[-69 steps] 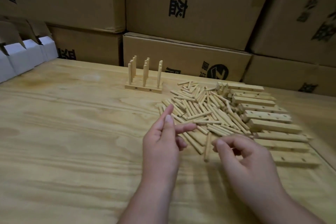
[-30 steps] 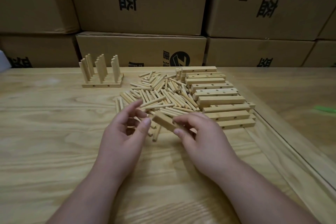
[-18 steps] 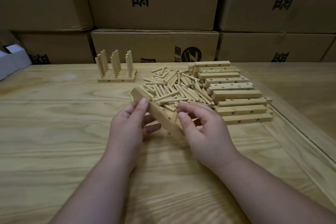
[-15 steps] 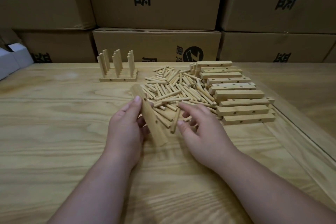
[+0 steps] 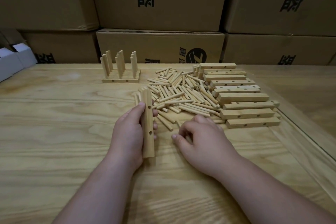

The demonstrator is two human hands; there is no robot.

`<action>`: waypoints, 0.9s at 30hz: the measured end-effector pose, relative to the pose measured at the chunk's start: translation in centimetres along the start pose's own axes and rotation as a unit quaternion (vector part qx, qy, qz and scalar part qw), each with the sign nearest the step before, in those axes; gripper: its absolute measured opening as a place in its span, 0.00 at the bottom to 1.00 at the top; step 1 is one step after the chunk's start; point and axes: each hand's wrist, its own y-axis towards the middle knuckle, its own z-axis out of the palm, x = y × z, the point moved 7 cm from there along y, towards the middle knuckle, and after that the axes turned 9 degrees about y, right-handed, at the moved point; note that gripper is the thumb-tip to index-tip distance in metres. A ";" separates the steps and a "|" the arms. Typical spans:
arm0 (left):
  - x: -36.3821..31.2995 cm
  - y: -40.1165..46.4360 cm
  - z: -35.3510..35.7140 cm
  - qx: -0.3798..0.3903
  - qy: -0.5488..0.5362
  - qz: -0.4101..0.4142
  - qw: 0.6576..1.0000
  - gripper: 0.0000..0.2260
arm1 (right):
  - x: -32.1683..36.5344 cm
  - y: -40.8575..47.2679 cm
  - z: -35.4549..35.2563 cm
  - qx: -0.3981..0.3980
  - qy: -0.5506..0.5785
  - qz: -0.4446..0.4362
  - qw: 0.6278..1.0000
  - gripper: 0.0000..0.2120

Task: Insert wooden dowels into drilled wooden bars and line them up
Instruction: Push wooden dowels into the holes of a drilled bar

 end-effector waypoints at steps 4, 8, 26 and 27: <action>-0.2 -0.1 0.1 -0.004 -0.007 0.005 1.000 0.11 | 0.0 -0.1 -0.9 -0.025 -0.004 0.014 1.000 0.11; -0.4 -0.2 0.3 0.018 -0.035 0.021 0.999 0.17 | -0.3 -0.1 -1.2 -0.044 0.018 0.028 0.998 0.20; 0.0 -1.0 2.2 0.101 0.006 -0.011 0.995 0.13 | 0.6 -1.1 -4.0 -0.223 0.183 -0.089 0.953 0.07; 0.0 -1.0 2.2 0.102 0.010 -0.013 0.995 0.12 | 0.6 -1.1 -4.0 -0.221 0.185 -0.094 0.953 0.07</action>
